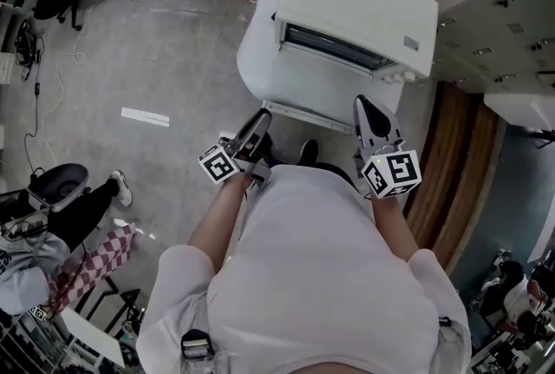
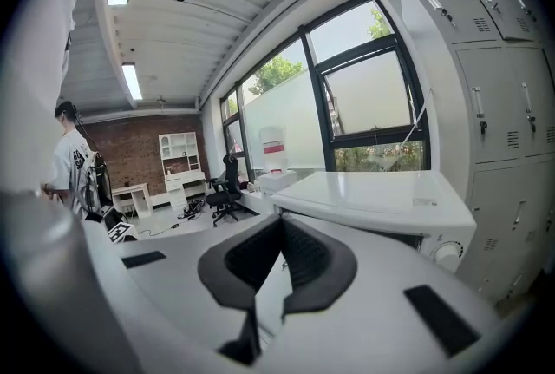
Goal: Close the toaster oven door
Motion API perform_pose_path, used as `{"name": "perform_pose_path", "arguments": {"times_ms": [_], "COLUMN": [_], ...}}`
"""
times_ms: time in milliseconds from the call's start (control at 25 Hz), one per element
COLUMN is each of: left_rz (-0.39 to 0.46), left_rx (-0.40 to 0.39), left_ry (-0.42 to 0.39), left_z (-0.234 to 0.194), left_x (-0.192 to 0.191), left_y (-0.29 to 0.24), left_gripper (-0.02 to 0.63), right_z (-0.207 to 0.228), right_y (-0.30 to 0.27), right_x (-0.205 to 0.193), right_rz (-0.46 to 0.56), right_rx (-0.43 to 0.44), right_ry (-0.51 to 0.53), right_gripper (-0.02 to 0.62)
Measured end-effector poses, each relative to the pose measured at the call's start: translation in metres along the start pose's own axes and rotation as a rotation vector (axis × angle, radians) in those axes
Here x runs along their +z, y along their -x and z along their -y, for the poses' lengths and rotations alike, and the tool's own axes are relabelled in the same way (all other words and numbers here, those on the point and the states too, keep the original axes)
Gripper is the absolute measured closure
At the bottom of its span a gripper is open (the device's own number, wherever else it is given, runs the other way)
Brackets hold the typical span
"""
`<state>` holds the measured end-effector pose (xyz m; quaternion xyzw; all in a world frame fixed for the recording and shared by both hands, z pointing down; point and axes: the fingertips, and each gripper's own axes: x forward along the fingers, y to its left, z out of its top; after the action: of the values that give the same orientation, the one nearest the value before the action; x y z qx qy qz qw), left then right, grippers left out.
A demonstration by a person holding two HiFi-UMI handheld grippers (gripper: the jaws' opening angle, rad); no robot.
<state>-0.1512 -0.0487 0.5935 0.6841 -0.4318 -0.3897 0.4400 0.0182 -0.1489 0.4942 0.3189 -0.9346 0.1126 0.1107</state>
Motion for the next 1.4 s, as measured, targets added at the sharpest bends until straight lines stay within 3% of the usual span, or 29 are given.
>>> {"name": "perform_pose_path", "arguments": {"times_ms": [440,720,1160,1400], "left_rz": [-0.097,-0.148,-0.281,-0.358], "left_rx": [0.081,0.075,0.094,0.084], "left_ry": [0.044,0.076,0.047,0.102], "left_z": [-0.055,-0.082,-0.128,-0.160], "left_x": [-0.024,-0.037,-0.064,-0.080], "left_y": [0.013,0.011,0.023,0.027], "left_gripper": [0.448,0.448,0.445,0.442], "right_z": [-0.003,0.001,0.002,0.003], "right_y": [-0.002,-0.001,-0.009,-0.016], "right_x": [-0.011,-0.017,-0.023,-0.029], "right_rz": [-0.040,-0.064,-0.107,-0.118], "right_rx": [-0.009,-0.024,-0.012,0.002], "right_ry": [-0.012,-0.023,-0.019,-0.016], "right_gripper": [0.588,0.588,0.588,0.588]}}
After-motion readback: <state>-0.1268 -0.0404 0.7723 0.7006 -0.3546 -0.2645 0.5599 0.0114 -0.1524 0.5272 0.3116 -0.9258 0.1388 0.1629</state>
